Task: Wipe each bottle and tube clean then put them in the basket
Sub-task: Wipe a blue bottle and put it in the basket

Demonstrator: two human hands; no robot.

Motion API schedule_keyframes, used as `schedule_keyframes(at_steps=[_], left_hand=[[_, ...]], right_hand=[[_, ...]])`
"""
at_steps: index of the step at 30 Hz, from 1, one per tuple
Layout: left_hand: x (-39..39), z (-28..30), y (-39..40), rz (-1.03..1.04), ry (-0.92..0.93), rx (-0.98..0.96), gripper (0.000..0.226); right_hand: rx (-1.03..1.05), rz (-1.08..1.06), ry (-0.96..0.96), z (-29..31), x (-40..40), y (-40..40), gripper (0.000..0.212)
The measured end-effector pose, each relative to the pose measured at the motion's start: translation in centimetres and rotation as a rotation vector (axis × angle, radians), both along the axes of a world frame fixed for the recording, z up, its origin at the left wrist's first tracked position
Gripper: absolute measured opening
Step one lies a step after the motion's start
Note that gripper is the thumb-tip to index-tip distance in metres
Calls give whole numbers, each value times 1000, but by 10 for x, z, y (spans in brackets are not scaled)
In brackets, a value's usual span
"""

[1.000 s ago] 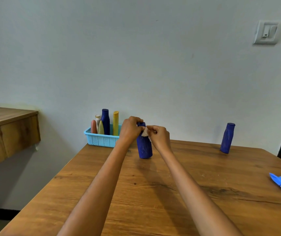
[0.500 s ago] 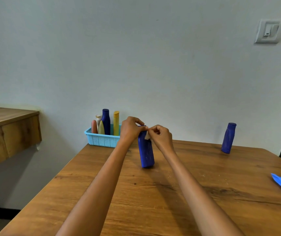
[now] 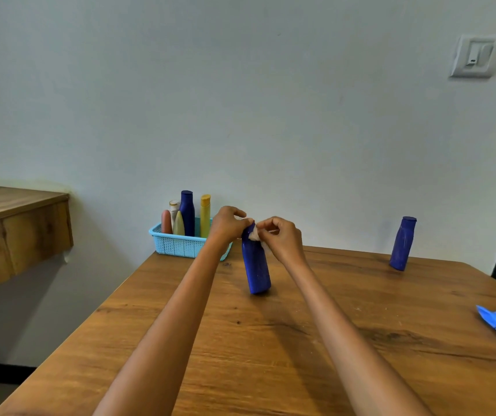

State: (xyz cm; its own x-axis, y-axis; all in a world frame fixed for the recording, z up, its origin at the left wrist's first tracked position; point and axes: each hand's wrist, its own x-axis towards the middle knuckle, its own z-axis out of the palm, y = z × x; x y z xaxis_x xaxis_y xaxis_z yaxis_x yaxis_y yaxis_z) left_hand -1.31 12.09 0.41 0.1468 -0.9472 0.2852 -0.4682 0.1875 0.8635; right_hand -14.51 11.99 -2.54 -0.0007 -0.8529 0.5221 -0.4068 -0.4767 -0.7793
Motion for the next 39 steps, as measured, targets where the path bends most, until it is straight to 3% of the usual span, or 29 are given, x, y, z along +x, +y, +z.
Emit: schedule_keyframes(at_steps=[8,14,20,27,31,34,39], left_hand=[[3,8,3,-76,53,103,19],[5,5,2,-42,46,79,28],[1,5,3,-21,47,46,26],[4,5,3,7,84,12,27],[1,6,5,-11,40,10,26],[3,6,4,6,46,-1,24],[7,4,2,15,77,-3,25]], right_hand=[[-24,-12,-47,16,5,7,6],[218,-9,134,4,-7,0,14],[83,67,-89,19,6,12,11],[282,120,21,10,-6,4,21],[159,-2,-23,11,1,6,13],[111,32,-127,13,11,12,12],[195,56,22,15,6,9,26]])
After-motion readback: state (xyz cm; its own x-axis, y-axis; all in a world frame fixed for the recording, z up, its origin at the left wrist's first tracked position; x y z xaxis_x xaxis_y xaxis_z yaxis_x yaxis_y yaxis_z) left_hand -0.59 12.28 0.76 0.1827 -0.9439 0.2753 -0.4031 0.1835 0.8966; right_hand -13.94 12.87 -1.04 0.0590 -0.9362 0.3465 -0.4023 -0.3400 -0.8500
